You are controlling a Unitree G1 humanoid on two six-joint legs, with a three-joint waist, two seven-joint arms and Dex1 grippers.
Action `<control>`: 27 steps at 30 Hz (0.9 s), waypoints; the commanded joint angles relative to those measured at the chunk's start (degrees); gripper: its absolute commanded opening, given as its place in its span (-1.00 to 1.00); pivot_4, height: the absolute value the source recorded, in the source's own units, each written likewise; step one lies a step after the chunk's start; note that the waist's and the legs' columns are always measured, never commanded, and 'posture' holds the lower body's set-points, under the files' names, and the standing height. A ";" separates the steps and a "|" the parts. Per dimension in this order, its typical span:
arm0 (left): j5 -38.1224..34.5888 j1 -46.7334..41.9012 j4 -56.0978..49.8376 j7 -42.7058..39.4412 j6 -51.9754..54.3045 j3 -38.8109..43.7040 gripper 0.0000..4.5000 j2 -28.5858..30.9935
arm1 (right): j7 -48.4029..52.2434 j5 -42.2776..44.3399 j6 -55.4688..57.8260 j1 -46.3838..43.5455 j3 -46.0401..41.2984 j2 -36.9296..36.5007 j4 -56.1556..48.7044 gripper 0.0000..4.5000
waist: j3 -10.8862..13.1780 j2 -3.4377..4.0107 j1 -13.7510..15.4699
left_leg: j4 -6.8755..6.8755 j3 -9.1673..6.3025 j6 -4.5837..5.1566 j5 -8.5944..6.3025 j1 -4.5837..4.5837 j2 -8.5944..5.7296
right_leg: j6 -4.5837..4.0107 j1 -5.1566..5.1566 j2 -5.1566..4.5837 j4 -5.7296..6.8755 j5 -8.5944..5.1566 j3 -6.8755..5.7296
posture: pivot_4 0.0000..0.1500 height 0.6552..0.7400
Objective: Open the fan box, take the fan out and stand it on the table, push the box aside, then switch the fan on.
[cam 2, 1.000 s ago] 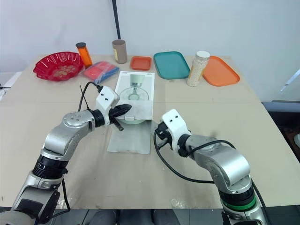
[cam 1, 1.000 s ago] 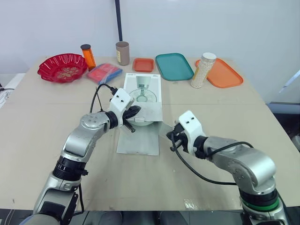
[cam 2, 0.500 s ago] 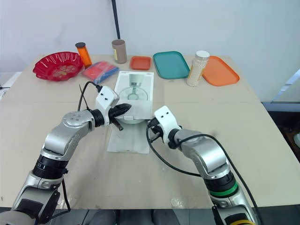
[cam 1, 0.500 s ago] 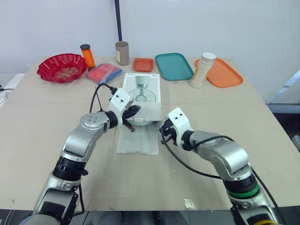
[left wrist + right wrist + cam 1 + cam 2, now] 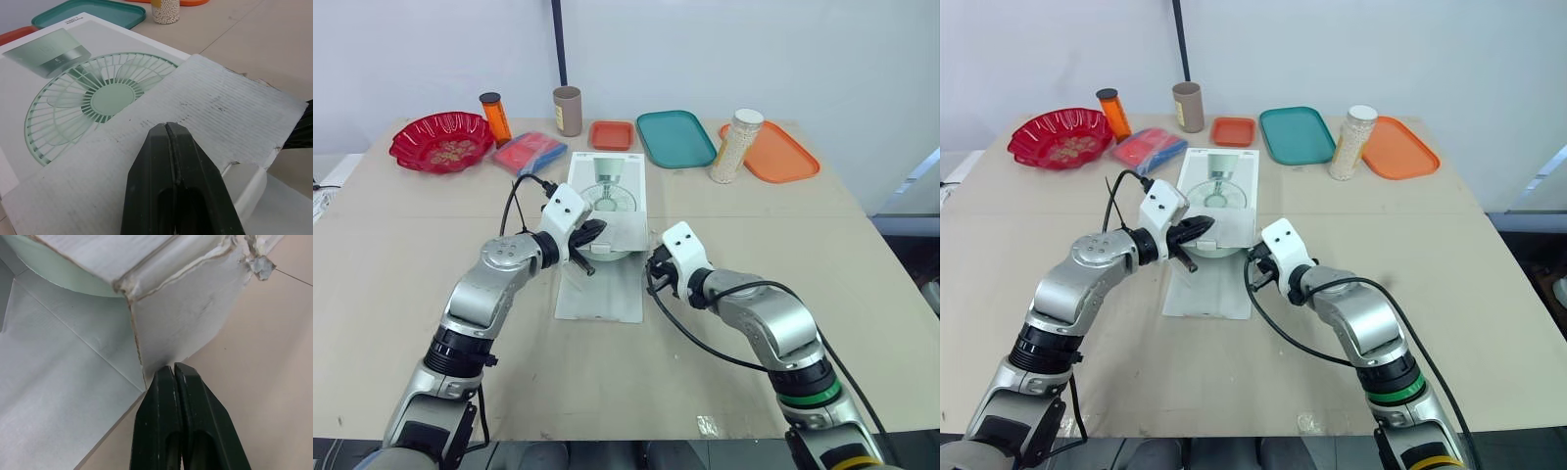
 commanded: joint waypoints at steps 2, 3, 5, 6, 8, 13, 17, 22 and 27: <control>-2.22 -1.77 -2.94 1.13 1.78 5.16 -1.00 0.69 | 0.44 0.77 1.48 1.32 -2.31 -0.56 -6.32 -0.98 | 0.00 0.01 -0.02 | -0.01 0.00 0.00 0.00 0.00 0.00 | 0.00 -0.01 0.00 0.00 0.00 0.00 | 1.00 1.00; -2.82 -1.89 -4.18 1.39 3.13 6.18 -1.00 1.33 | 0.43 0.93 2.03 1.54 -2.71 -0.68 -7.11 -0.98 | 0.01 0.01 -0.02 | -0.01 0.00 0.00 0.00 -0.01 0.01 | 0.00 -0.02 0.00 0.00 0.00 0.01 | 1.00 1.00; -4.88 -2.15 -7.27 2.26 6.47 8.97 -1.00 2.02 | 0.45 1.05 2.71 1.92 -3.15 -0.75 -8.22 -0.98 | 0.01 0.01 -0.02 | -0.01 0.00 0.00 0.00 -0.02 0.00 | 0.00 -0.03 0.01 0.00 0.00 0.01 | 1.00 1.00; -5.73 -2.28 -8.34 2.68 7.77 9.99 -1.00 2.09 | 0.49 1.04 2.91 2.03 -3.27 -0.71 -8.47 -0.98 | 0.01 0.00 -0.01 | -0.01 0.00 0.00 0.00 -0.02 0.00 | 0.00 -0.03 0.00 0.00 0.00 0.00 | 1.00 1.00; -8.69 -1.92 -13.44 3.49 12.65 12.69 -1.00 3.10 | 0.61 0.80 2.89 2.55 -3.08 -0.60 -8.57 -0.98 | 0.01 0.00 0.01 | -0.01 -0.01 0.00 0.00 -0.03 0.00 | 0.01 -0.03 -0.01 0.00 -0.01 -0.01 | 1.00 1.00; -15.21 0.66 -24.33 4.59 23.37 16.94 -1.00 6.00 | 1.32 0.50 2.28 2.38 -2.74 -0.57 -7.73 -0.98 | 0.02 -0.01 0.01 | -0.01 -0.01 -0.01 0.00 -0.03 0.01 | 0.03 -0.03 -0.01 -0.01 -0.02 0.00 | 1.00 1.00; -19.75 6.70 -30.74 4.25 27.31 21.18 -1.00 7.91 | 4.90 3.87 2.03 1.33 -4.27 -0.59 -10.64 -0.98 | 0.02 0.00 -0.33 | -0.01 0.01 -0.04 0.02 -0.01 0.01 | 0.02 -0.03 0.00 0.00 -0.01 0.02 | 1.00 1.00; -23.46 15.02 -34.90 5.41 25.92 26.39 -1.00 6.79 | 7.90 10.22 2.86 -1.54 -8.43 1.52 -14.93 -0.98 | 0.06 -0.02 -0.11 | -0.05 0.02 -0.07 0.02 0.01 0.06 | 0.01 -0.03 0.01 -0.01 -0.01 0.03 | 1.00 1.00; -24.83 17.57 -35.99 5.27 23.23 24.14 -1.00 6.69 | 6.76 10.20 -0.54 -4.77 -8.41 4.35 -11.46 -0.98 | 0.04 -0.06 0.17 | -0.04 -0.03 -0.09 0.02 0.01 0.06 | -0.01 0.00 0.01 -0.01 0.00 -0.04 | 1.00 1.00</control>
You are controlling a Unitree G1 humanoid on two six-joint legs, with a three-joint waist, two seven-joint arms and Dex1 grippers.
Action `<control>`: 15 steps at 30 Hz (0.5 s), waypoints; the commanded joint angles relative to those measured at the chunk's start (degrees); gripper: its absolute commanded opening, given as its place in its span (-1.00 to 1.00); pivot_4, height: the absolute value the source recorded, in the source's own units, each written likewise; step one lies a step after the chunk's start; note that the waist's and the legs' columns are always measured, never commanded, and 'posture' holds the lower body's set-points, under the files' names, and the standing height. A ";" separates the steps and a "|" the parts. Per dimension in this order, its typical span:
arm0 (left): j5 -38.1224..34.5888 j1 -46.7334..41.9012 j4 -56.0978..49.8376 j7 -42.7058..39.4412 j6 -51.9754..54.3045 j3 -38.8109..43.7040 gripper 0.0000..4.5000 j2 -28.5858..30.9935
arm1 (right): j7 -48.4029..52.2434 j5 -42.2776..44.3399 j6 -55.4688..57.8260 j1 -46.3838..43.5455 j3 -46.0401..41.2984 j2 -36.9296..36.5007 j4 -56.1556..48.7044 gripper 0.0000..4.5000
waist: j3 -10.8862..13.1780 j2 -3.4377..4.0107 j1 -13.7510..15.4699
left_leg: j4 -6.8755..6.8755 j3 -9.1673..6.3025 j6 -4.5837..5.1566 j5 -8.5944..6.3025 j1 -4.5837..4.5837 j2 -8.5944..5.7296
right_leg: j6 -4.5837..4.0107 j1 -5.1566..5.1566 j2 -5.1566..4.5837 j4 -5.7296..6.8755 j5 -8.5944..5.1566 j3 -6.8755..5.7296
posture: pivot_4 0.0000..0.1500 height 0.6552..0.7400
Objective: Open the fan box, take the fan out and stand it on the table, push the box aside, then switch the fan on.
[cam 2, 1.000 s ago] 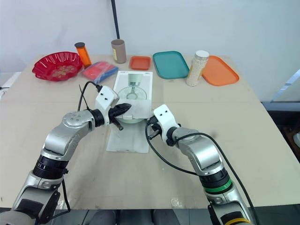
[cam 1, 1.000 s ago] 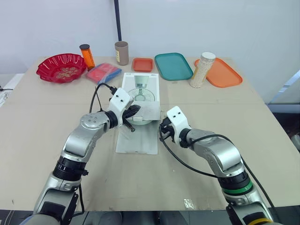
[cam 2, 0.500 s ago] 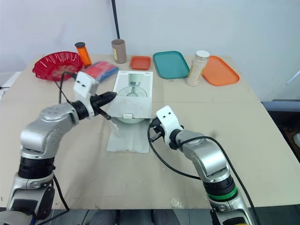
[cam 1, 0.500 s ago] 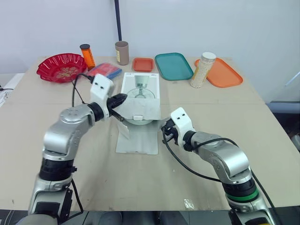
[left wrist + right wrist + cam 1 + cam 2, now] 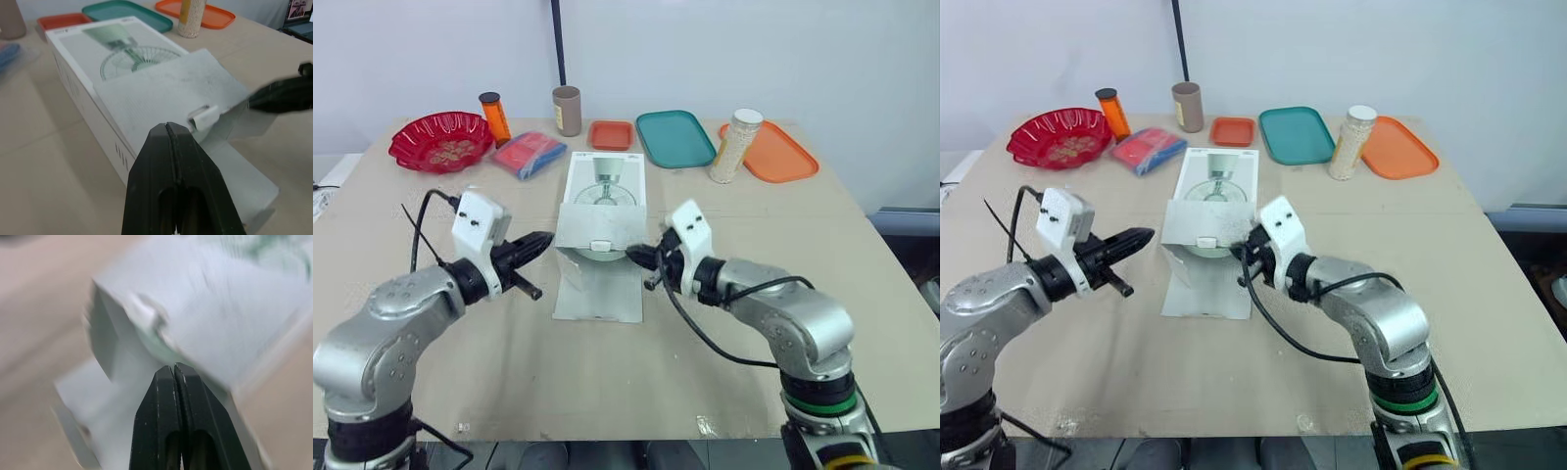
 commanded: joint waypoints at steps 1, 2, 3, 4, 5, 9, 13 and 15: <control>-1.07 -0.08 -2.50 0.05 -3.50 -1.43 -1.00 0.41 | -1.61 -2.07 -5.63 -2.34 0.45 1.74 3.63 -0.98 | 0.00 -0.02 0.10 | 0.02 0.00 -0.02 0.01 0.00 -0.03 | 0.01 0.02 -0.03 -0.01 0.00 0.00 | 1.00 1.00; -0.85 0.18 -2.35 0.08 -4.11 -2.07 -1.00 0.61 | -2.39 -3.66 -7.60 -2.87 1.26 2.12 5.83 -0.98 | -0.01 -0.02 0.07 | 0.02 0.01 -0.02 0.01 -0.01 -0.04 | 0.01 0.02 -0.04 -0.01 0.00 0.02 | 1.00 1.00; -0.77 0.44 -2.24 0.04 -4.68 -2.59 -1.00 0.74 | -2.67 -4.90 -9.18 -3.19 2.16 2.31 7.73 -0.98 | -0.01 -0.02 0.01 | 0.02 0.03 -0.03 0.01 0.00 -0.05 | 0.02 0.02 -0.05 -0.02 0.00 0.04 | 1.00 1.00; -0.76 0.64 -2.12 0.11 -5.06 -3.05 -1.00 0.78 | -2.71 -5.86 -10.60 -3.34 2.97 2.44 9.41 -0.98 | -0.01 -0.02 -0.01 | 0.02 0.04 -0.03 0.01 0.00 -0.05 | 0.02 0.00 -0.04 -0.02 0.00 0.05 | 1.00 1.00; -0.57 0.77 -1.89 -0.02 -5.67 -3.80 -1.00 0.96 | -3.06 -6.98 -12.17 -3.59 3.62 2.86 11.81 -0.98 | 0.00 -0.02 -0.02 | 0.01 0.04 -0.03 0.01 0.00 -0.04 | 0.01 -0.01 -0.03 -0.01 0.00 0.05 | 1.00 1.00; -0.34 0.90 -1.54 -0.17 -7.17 -6.04 -1.00 0.93 | -3.66 -10.45 -18.20 -4.34 4.91 3.68 19.25 -0.98 | 0.00 -0.01 -0.03 | -0.07 0.06 -0.02 0.01 -0.01 -0.02 | 0.01 -0.06 -0.02 -0.02 0.00 0.06 | 1.00 1.00; 0.41 0.64 -0.87 0.47 -8.57 -8.02 -1.00 0.73 | -2.67 -11.47 -19.05 -3.98 5.75 3.95 21.52 -0.98 | 0.00 -0.01 -0.04 | -0.06 0.07 -0.04 0.02 0.02 -0.02 | -0.01 -0.03 -0.02 0.00 0.01 0.06 | 1.00 1.00; 1.18 0.53 -0.42 0.54 -8.98 -9.57 -1.00 1.15 | -2.39 -11.79 -19.09 -3.91 5.96 4.02 22.06 -0.98 | -0.01 -0.02 -0.05 | -0.05 0.08 -0.04 0.02 0.02 -0.02 | -0.01 -0.03 -0.02 0.00 0.01 0.08 | 1.00 1.00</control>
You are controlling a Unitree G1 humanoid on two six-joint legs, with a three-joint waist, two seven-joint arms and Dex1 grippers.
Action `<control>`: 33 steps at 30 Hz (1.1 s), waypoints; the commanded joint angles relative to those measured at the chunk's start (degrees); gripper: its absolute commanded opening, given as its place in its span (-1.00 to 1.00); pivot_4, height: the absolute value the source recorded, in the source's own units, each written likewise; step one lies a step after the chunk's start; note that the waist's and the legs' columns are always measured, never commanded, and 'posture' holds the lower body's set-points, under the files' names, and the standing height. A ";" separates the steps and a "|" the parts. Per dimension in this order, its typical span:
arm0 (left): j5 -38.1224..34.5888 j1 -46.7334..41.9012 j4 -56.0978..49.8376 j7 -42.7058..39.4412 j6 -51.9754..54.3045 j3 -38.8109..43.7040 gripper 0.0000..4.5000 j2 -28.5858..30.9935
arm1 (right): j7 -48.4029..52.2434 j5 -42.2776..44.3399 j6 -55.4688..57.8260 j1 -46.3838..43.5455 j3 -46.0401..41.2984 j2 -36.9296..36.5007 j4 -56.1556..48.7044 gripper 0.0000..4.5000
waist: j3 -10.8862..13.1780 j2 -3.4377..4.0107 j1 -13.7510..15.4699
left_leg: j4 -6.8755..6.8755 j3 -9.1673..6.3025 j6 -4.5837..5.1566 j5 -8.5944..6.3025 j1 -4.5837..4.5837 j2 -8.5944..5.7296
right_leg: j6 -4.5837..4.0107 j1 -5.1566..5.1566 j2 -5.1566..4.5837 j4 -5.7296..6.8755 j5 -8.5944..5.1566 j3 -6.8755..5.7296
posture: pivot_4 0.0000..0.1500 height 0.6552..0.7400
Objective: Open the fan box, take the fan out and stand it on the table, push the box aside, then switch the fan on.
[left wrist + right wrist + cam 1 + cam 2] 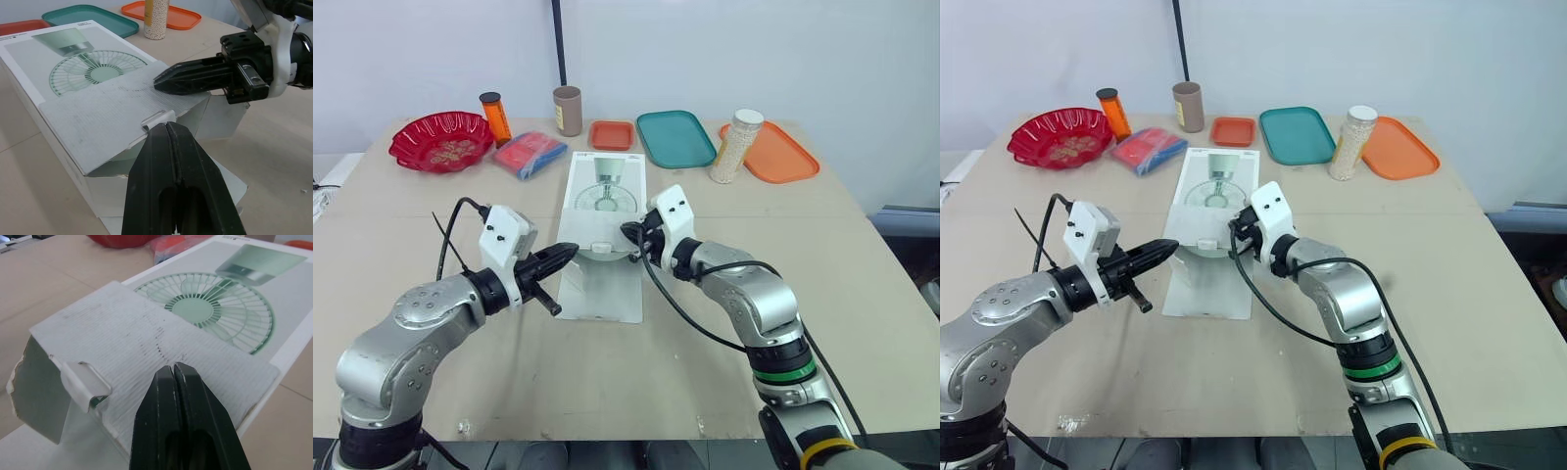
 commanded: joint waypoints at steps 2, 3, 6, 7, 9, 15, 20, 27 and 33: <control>2.17 -0.02 -0.28 0.16 -1.78 -3.82 -1.00 1.74 | 0.39 -1.09 -0.15 -0.33 0.52 0.13 1.17 -0.98 | -0.01 -0.01 -0.01 | 0.00 0.00 0.00 0.00 0.02 0.00 | 0.00 0.02 0.00 0.00 0.00 0.00 | 1.00 1.00; 2.82 0.27 -0.21 0.04 -2.12 -4.94 -1.00 2.20 | 0.38 -1.28 -0.19 -0.42 0.65 0.09 1.33 -0.98 | -0.01 -0.01 -0.02 | 0.00 0.00 0.00 0.00 0.03 0.00 | 0.00 0.02 0.01 0.00 0.00 0.00 | 1.00 1.00; 4.99 0.90 0.43 0.62 -3.09 -7.75 -1.00 2.84 | 0.44 -1.51 -0.30 -0.52 0.76 0.14 1.57 -0.98 | -0.01 0.00 -0.04 | 0.00 0.00 0.00 0.00 0.04 0.01 | 0.00 0.02 0.01 0.00 0.00 0.01 | 1.00 1.00; 6.19 0.85 1.07 1.10 -3.57 -8.94 -1.00 2.77 | 0.46 -1.57 -0.31 -0.56 0.73 0.20 1.63 -0.98 | -0.01 -0.01 -0.03 | 0.00 0.00 0.00 0.00 0.04 0.01 | 0.00 0.02 0.01 0.01 0.00 0.01 | 1.00 1.00; 7.63 0.45 2.35 2.11 -4.23 -10.30 -1.00 1.90 | 0.49 -1.75 -0.35 -0.63 0.70 0.28 1.82 -0.98 | -0.01 -0.01 -0.02 | 0.00 0.00 0.00 0.00 0.04 0.00 | -0.01 0.03 0.01 0.00 0.00 0.00 | 1.00 1.00; 11.14 -1.83 6.90 5.28 -6.16 -12.32 -1.00 -1.75 | 0.71 -3.28 -1.76 -0.78 1.54 0.04 2.60 -0.98 | -0.01 -0.01 0.00 | 0.01 -0.01 0.00 0.00 0.04 -0.01 | -0.01 0.04 0.01 0.00 0.01 0.00 | 1.00 1.00; 12.48 0.52 5.66 4.38 -4.58 -11.92 -1.00 1.48 | 0.63 -3.72 -1.64 -0.71 1.41 0.33 2.75 -0.98 | -0.01 0.00 -0.12 | -0.02 0.00 0.00 0.00 0.06 0.02 | -0.02 0.03 0.03 0.01 0.01 0.01 | 1.00 1.00; 11.51 3.73 3.73 3.06 -3.61 -8.75 -1.00 5.69 | 0.84 -4.34 -1.90 -0.79 1.48 0.81 2.97 -0.98 | -0.05 0.03 -0.09 | -0.01 0.00 -0.01 0.01 0.17 0.03 | -0.03 0.10 0.04 0.02 0.02 0.02 | 1.00 1.00; 12.05 5.89 4.48 1.65 -4.33 -6.15 -1.00 8.95 | 1.41 -5.41 -3.41 -0.97 1.88 0.60 4.46 -0.98 | -0.05 0.04 -0.10 | -0.03 0.02 -0.01 0.01 0.18 0.03 | -0.03 0.10 0.03 0.01 0.02 0.03 | 1.00 1.00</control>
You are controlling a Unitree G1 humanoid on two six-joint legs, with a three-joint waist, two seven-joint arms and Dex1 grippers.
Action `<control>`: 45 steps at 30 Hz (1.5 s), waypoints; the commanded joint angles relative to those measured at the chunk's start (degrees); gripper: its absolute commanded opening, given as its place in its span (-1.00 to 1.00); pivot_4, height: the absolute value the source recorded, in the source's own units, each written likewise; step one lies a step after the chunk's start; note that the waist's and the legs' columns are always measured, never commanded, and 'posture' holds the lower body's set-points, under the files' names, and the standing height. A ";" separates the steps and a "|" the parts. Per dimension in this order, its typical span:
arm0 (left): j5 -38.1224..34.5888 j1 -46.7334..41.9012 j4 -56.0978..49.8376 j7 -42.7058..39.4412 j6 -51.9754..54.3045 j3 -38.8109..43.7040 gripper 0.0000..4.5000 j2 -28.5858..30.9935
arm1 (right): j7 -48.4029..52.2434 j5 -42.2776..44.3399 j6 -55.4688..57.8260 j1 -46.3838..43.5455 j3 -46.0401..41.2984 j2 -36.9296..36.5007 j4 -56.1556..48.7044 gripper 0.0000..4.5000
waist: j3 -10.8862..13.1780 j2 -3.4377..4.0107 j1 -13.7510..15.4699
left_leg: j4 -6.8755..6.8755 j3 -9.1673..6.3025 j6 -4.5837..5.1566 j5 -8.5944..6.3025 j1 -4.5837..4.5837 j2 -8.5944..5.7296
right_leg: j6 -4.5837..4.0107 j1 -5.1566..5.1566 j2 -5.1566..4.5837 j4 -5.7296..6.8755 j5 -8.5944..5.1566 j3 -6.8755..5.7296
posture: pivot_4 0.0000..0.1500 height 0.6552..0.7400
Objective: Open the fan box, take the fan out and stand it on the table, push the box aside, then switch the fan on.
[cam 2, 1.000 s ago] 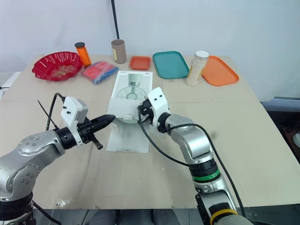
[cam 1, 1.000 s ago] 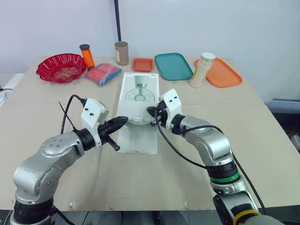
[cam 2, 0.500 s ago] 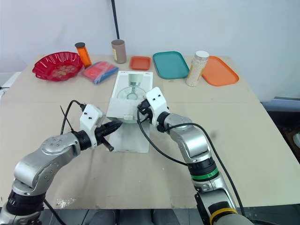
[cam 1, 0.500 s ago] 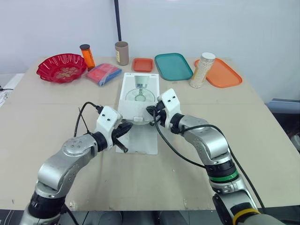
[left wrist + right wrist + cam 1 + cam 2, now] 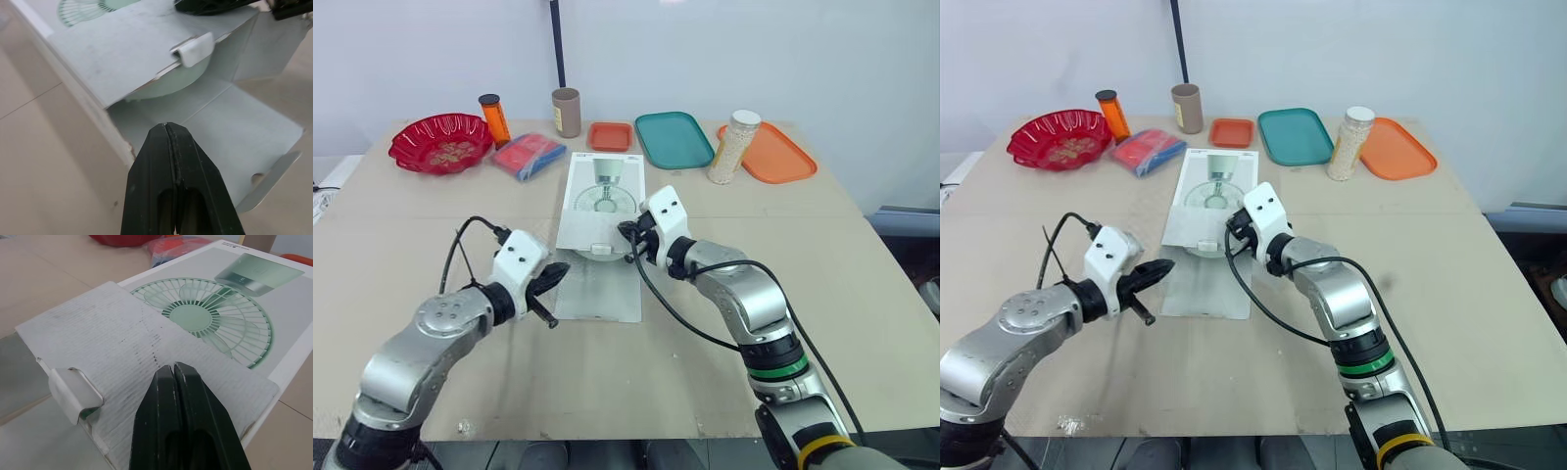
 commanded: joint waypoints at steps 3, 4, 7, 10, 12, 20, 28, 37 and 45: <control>2.27 0.36 2.87 0.21 -1.81 0.70 -1.00 0.82 | 0.23 -1.41 -0.12 0.05 0.57 -0.03 1.44 -0.98 | 0.00 -0.01 0.05 | -0.01 -0.01 0.00 0.00 -0.03 0.00 | 0.00 -0.01 -0.01 -0.02 0.00 -0.02 | 1.00 1.00; 2.83 -0.55 3.94 0.53 -2.34 0.19 -1.00 0.23 | 0.26 -1.45 -0.07 0.06 0.59 0.05 1.41 -0.98 | 0.00 -0.01 0.06 | -0.01 -0.02 0.00 0.00 -0.04 0.00 | 0.00 -0.01 -0.01 -0.02 0.00 -0.03 | 1.00 1.00; 4.42 -3.66 7.09 1.08 -4.06 -1.49 -1.00 -1.74 | 0.39 -1.60 -0.05 0.04 0.70 0.12 1.38 -0.98 | 0.00 -0.04 0.07 | 0.00 -0.02 0.00 0.00 -0.04 -0.02 | 0.00 0.00 -0.01 -0.01 0.00 -0.03 | 1.00 1.00; 5.61 -5.44 9.12 1.30 -5.16 -2.19 -1.00 -3.01 | 0.41 -1.81 0.04 0.06 0.69 0.23 1.34 -0.98 | -0.01 -0.04 0.04 | -0.03 -0.01 0.00 0.00 -0.07 -0.02 | 0.01 -0.02 -0.02 -0.03 -0.01 -0.02 | 1.00 1.00; 6.71 -7.54 11.57 1.47 -6.55 -3.07 -1.00 -4.22 | 0.35 -1.93 0.09 0.04 0.74 0.29 1.32 -0.98 | 0.00 -0.03 0.07 | -0.06 -0.01 0.00 0.00 -0.06 0.00 | 0.00 -0.04 0.00 -0.03 0.00 -0.03 | 1.00 1.00; 9.75 -11.12 17.24 0.71 -10.13 -4.08 -1.00 -5.54 | 0.20 -2.79 -0.13 -0.32 0.67 0.81 2.01 -0.98 | 0.00 -0.03 0.09 | -0.05 -0.03 -0.02 0.01 -0.10 -0.03 | 0.00 -0.04 -0.03 -0.02 0.00 -0.06 | 1.00 1.00; 7.33 -10.53 13.87 -1.83 -11.13 -3.69 -1.00 -7.43 | 0.65 -4.27 -2.07 -0.89 0.93 0.28 4.10 -0.98 | -0.01 -0.04 0.09 | -0.04 -0.03 -0.03 0.02 -0.09 -0.03 | 0.00 -0.04 -0.03 -0.02 0.00 -0.06 | 1.00 1.00; 6.81 -7.16 12.41 -1.88 -10.81 -0.32 -1.00 -6.06 | 1.53 -5.43 -4.00 -1.22 1.21 -0.10 6.55 -0.98 | -0.01 -0.04 0.05 | -0.04 -0.03 -0.03 0.02 -0.05 0.01 | -0.02 -0.03 0.00 0.00 0.02 -0.05 | 1.00 1.00; -4.35 -3.98 5.96 -1.67 -4.00 7.60 -1.00 -9.60 | 2.74 -5.49 -3.94 -0.89 1.48 -0.79 4.82 -0.98 | -0.02 -0.06 0.07 | -0.02 -0.04 -0.04 0.02 -0.07 0.00 | -0.01 -0.01 -0.03 -0.02 0.01 -0.07 | 1.00 1.00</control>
